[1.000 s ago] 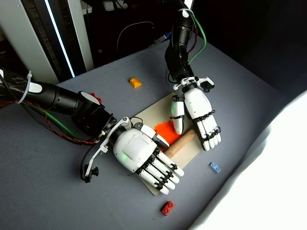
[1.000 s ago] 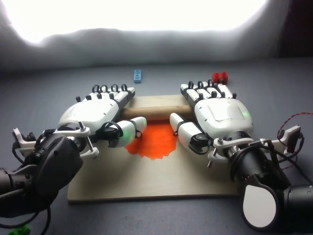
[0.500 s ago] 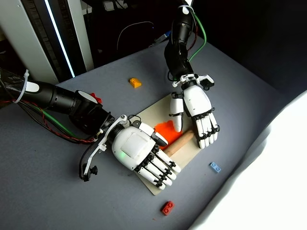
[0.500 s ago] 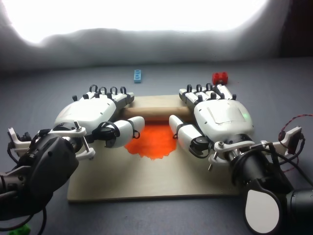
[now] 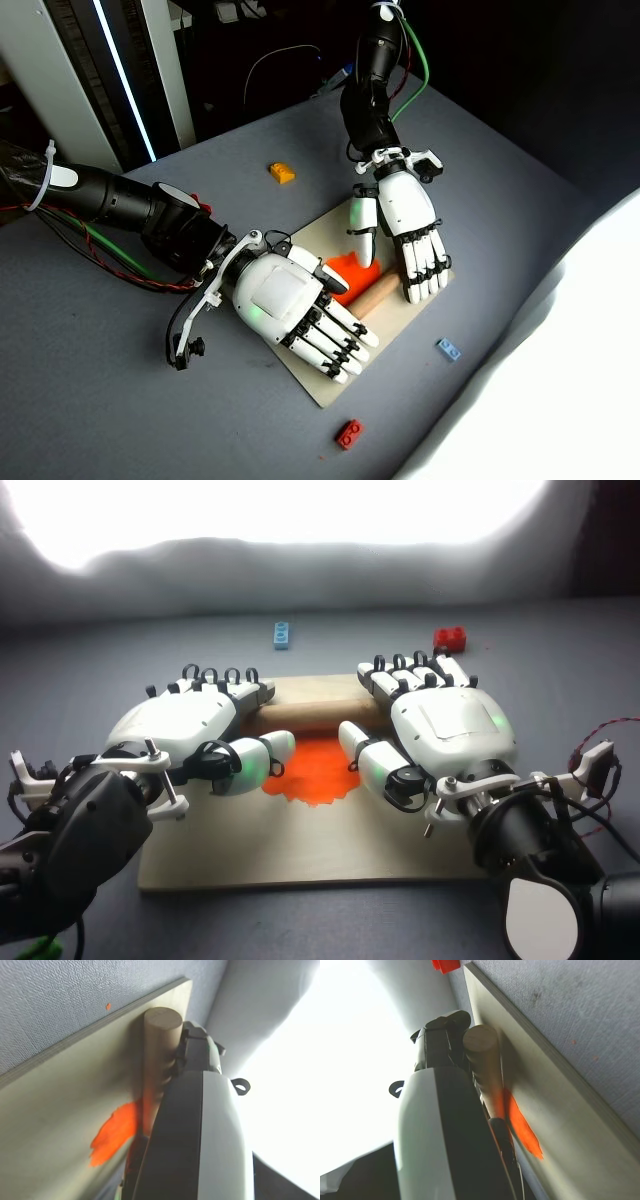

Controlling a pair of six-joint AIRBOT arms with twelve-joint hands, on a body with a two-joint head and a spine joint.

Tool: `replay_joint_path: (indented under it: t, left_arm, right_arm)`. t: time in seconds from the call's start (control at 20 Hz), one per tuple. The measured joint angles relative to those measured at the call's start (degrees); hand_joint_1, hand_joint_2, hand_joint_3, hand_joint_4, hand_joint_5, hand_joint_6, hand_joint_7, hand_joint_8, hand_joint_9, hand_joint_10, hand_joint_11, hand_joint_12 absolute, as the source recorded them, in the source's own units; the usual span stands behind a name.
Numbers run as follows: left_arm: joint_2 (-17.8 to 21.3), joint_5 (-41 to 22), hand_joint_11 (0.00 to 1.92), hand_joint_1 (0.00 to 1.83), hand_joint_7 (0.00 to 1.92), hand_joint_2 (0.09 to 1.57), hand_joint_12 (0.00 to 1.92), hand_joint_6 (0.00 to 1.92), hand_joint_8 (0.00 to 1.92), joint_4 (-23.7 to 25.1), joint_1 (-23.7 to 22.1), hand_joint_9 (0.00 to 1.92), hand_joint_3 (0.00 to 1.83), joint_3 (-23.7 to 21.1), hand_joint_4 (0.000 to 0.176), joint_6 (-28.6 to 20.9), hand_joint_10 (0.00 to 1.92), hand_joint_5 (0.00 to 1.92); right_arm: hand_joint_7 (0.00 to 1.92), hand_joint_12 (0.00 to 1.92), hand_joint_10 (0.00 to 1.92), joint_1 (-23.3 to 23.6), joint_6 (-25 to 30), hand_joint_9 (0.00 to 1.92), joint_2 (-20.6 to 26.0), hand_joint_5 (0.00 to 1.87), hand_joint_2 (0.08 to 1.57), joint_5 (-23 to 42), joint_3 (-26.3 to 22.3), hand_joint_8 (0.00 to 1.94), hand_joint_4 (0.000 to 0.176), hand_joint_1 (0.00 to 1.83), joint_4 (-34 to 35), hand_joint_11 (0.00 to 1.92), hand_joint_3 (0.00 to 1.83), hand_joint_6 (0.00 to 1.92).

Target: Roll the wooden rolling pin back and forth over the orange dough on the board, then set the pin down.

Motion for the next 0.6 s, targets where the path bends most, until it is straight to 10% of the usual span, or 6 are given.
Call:
replay_joint_path:
  t: [0.6]
  left_arm:
    - [2.9, 0.1, 0.0, 0.0, 0.24, 1.46, 0.29, 0.0, 0.0, 0.1, 0.8, 0.22, 0.0, -3.7, 0.0, 0.3, 0.0, 0.18]
  right_arm:
    - [0.36, 0.84, 0.01, -1.4, -0.7, 0.31, 1.8, 0.33, 1.43, -1.2, -3.0, 0.0, 0.0, 0.0, -0.2, 0.0, 0.0, 0.01]
